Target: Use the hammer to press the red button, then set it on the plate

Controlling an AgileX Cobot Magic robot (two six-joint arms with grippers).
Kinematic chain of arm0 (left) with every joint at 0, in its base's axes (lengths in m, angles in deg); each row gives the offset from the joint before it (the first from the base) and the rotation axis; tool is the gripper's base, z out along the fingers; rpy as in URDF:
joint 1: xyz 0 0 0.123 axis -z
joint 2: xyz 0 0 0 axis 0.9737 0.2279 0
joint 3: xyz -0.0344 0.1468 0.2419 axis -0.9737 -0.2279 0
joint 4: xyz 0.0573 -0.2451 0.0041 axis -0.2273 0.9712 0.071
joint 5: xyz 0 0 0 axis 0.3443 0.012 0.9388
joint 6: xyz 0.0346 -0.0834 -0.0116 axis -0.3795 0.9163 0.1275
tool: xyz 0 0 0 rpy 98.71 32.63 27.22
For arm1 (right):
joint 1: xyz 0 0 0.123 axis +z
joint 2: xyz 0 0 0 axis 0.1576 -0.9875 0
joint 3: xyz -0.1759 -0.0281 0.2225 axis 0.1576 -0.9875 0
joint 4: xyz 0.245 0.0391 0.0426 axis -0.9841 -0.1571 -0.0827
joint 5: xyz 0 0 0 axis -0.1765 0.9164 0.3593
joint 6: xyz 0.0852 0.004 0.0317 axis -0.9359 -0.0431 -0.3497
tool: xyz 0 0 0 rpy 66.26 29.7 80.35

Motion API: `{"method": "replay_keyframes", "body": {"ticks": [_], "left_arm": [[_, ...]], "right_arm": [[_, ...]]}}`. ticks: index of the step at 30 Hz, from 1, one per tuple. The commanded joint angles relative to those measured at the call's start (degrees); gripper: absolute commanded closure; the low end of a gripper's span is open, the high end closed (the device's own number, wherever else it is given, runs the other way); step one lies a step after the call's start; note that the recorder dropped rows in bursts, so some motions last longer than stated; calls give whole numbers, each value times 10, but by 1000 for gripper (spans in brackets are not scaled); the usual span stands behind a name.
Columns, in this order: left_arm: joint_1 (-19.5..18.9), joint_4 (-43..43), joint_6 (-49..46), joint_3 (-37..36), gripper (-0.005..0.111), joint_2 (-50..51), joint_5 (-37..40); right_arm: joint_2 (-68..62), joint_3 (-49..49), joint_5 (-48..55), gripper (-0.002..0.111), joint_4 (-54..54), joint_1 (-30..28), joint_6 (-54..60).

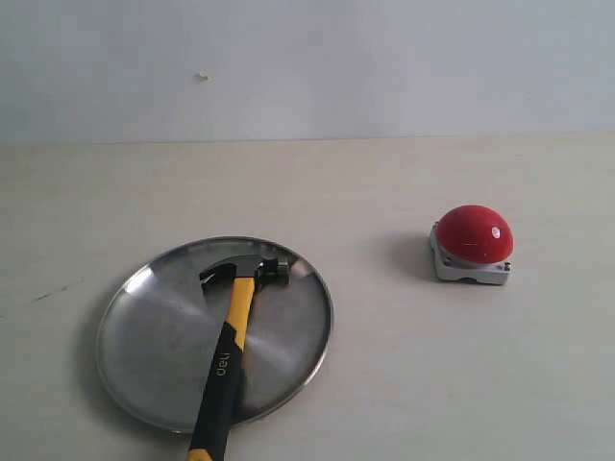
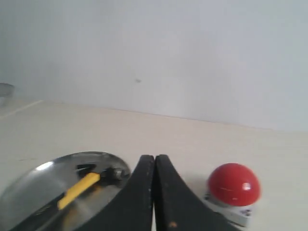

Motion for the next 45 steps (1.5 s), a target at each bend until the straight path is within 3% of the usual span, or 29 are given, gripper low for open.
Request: {"method": "replay_keyframes", "body": {"ticks": [1, 4, 9, 13, 19, 32, 45], "left_arm": [[-1, 4, -1, 0, 107, -3, -1], [-1, 4, -1, 0, 107, -3, -1], [-1, 4, -1, 0, 107, -3, -1], [-1, 4, -1, 0, 107, -3, -1], [-1, 4, -1, 0, 107, -3, -1], [-1, 4, -1, 0, 107, -3, -1], [-1, 4, -1, 0, 107, -3, -1]], "right_arm": [[3, -2, -9, 108, 52, -104, 8], [3, -2, -9, 108, 64, -179, 11], [3, -5, -8, 108, 83, -234, 9], [3, -40, -22, 108, 133, -233, -17], [3, -116, -151, 108, 190, -233, -143], [16, -116, -33, 108, 239, -233, -159], [16, -116, -32, 108, 237, -233, -160]]}}
